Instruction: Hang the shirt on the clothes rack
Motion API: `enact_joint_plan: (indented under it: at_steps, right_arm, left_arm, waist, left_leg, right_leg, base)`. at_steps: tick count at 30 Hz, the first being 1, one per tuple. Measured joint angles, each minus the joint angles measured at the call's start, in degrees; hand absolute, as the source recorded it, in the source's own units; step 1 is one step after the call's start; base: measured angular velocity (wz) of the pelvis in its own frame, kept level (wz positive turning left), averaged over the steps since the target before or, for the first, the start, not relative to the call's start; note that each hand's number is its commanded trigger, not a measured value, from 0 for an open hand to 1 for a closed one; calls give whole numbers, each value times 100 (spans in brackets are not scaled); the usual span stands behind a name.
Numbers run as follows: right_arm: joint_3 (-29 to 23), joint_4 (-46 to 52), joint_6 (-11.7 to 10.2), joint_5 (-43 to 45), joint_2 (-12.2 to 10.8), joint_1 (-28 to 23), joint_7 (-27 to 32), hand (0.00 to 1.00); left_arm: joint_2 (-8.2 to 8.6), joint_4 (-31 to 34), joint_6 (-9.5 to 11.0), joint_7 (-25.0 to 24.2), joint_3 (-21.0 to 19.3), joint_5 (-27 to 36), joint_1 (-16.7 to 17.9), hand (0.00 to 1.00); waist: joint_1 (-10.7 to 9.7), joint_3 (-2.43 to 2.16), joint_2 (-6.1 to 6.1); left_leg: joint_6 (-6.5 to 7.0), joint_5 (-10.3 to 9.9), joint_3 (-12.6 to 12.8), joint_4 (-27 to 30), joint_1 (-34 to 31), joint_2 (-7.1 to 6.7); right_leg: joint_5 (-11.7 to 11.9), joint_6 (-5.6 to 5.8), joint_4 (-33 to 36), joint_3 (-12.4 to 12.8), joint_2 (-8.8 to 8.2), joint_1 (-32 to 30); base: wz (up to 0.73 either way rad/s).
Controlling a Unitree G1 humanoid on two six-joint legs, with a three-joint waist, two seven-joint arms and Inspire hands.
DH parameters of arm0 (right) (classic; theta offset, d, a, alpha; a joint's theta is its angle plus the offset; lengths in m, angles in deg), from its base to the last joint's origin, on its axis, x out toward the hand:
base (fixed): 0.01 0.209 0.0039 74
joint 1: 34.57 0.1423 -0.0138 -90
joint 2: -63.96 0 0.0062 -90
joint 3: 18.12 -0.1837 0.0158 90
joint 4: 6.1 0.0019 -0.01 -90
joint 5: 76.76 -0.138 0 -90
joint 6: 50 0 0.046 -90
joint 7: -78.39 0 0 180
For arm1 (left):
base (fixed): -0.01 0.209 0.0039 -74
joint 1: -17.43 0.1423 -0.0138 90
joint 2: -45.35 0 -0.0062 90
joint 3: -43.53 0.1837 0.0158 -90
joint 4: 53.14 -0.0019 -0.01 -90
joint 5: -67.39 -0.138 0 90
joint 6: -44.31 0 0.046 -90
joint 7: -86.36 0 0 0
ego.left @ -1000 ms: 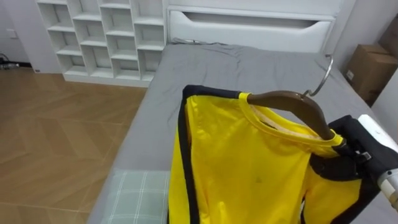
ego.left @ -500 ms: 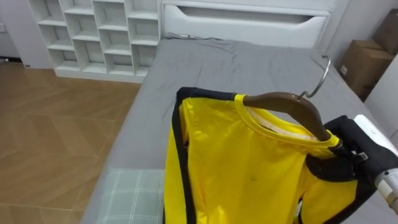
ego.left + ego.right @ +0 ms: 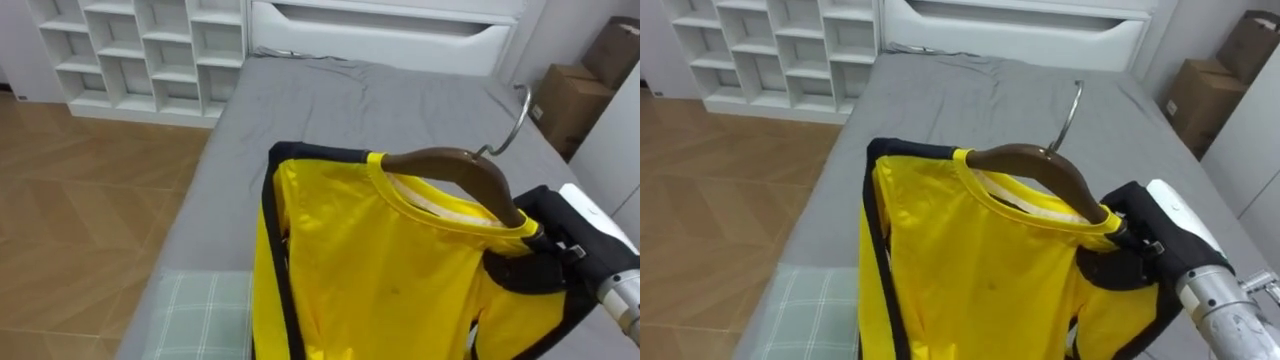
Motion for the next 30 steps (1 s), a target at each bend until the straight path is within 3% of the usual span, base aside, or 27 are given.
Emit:
enact_joint_plan:
  at_steps: [6,9,12,15,16,17,18,19,20,21,22,23,24,25,27,29,30]
  right_arm:
    - [1,0,-1,3,-2,-49,1,100]
    - [-1,92,-2,170,-9,-103,-1,100]
    - [0,132,-1,181,-135,-235,-36,100]
    - [46,92,0,99,-148,-286,-40,100]
    - [51,92,0,97,-155,-284,-40,100]
    - [98,93,0,94,-162,-256,-39,100]
    - [133,94,1,74,-159,-247,-35,100]
    - [189,93,10,26,-162,-238,-35,100]
    - [287,95,50,22,-174,-217,-39,100]
    - [329,100,79,23,-183,-192,-39,100]
    - [364,121,147,35,-165,-166,-40,100]
    - [375,121,214,57,-145,-165,-50,100]
    - [406,120,301,80,-110,-139,-58,100]
    - [495,116,317,77,-71,-91,-55,100]
    - [681,53,312,9,-73,67,-54,100]
    - [940,-190,310,-103,-71,398,-63,100]
    - [992,-237,310,-102,-70,483,-76,100]
  left_arm:
    - [-6,-127,-70,-131,0,-46,82,0]
    - [-6,-132,-90,-235,0,-117,105,0]
    - [-29,-134,-229,-317,14,-224,98,0]
    - [-89,-163,-255,-319,115,-243,23,0]
    - [-113,-234,-253,-316,100,-250,-47,0]
    - [-156,-349,-250,-317,100,-247,-126,0]
    - [-176,-389,-250,-314,104,-242,-144,0]
    - [-223,-451,-248,-314,109,-228,-229,0]
    - [-288,-510,-248,-318,117,-215,-350,0]
    - [-319,-554,-248,-320,121,-207,-392,0]
    - [-365,-737,-292,-333,165,-232,-518,0]
    - [-368,-795,-318,-338,165,-232,-543,0]
    - [-369,-813,-413,-348,165,-227,-539,0]
    - [-371,-811,-487,-347,169,-232,-426,0]
    - [-383,-813,-554,-327,170,-237,-280,0]
    - [-374,-814,-768,-314,164,-245,-263,0]
    - [-378,-813,-828,-318,156,-254,-271,0]
  waist:
    - [11,17,14]
    - [-30,11,13]
    - [-152,-3,3]
    - [-148,1,-2]
    - [-108,5,4]
    - [-85,7,-2]
    - [-82,15,-11]
    - [-102,48,-35]
    - [-99,63,-57]
    - [-72,45,-3]
    - [-14,76,22]
    - [47,71,35]
    - [197,73,60]
    - [310,69,56]
    - [367,76,37]
    - [379,129,116]
    - [365,147,152]
  left_leg:
    - [0,-13,69,1,29,9]
    - [6,-27,237,3,-13,27]
    - [-1,-67,499,5,53,68]
    - [-14,-140,1126,9,66,142]
    - [-32,-176,1479,9,76,220]
    - [-45,-202,1864,14,84,257]
    - [-56,-220,2054,38,84,270]
    - [-61,-271,2435,141,73,304]
    - [-58,-273,2873,212,37,351]
    - [-58,-286,3151,223,-42,417]
    - [-74,-343,3632,319,-114,519]
    - [-81,-358,3867,326,-71,533]
    - [-134,-392,4352,318,59,541]
    - [-197,-434,4722,389,196,550]
    - [-309,-542,5018,677,313,635]
    - [-326,-566,4917,1085,369,842]
    - [-329,-568,4852,1162,368,882]
  right_leg:
    - [0,0,34,74,12,-20]
    - [26,0,47,239,51,-125]
    - [85,-13,64,434,114,-205]
    - [204,-46,168,693,240,-538]
    - [328,-101,142,548,281,-655]
    - [462,-221,141,212,281,-759]
    - [521,-268,134,47,285,-821]
    - [683,-383,98,-258,312,-959]
    - [964,-366,-154,-589,376,-1038]
    - [1080,-275,-244,-738,410,-1059]
    - [848,-162,125,-1295,269,-1227]
    - [641,-169,495,-1600,89,-1252]
    - [228,-148,1097,-1904,-308,-1229]
    - [22,-40,1386,-2135,-729,-1122]
    - [5,93,1209,-2263,-991,-952]
    - [12,-139,1028,-2679,-867,-860]
    - [13,-199,1017,-2771,-852,-841]
  base:
    - [-6]
    - [-27]
    - [-46]
    - [-109]
    - [-151]
    - [-164]
    - [-165]
    - [-170]
    - [-170]
    - [-168]
    - [-128]
    - [-161]
    - [-170]
    - [-166]
    - [-131]
    - [-106]
    - [-69]
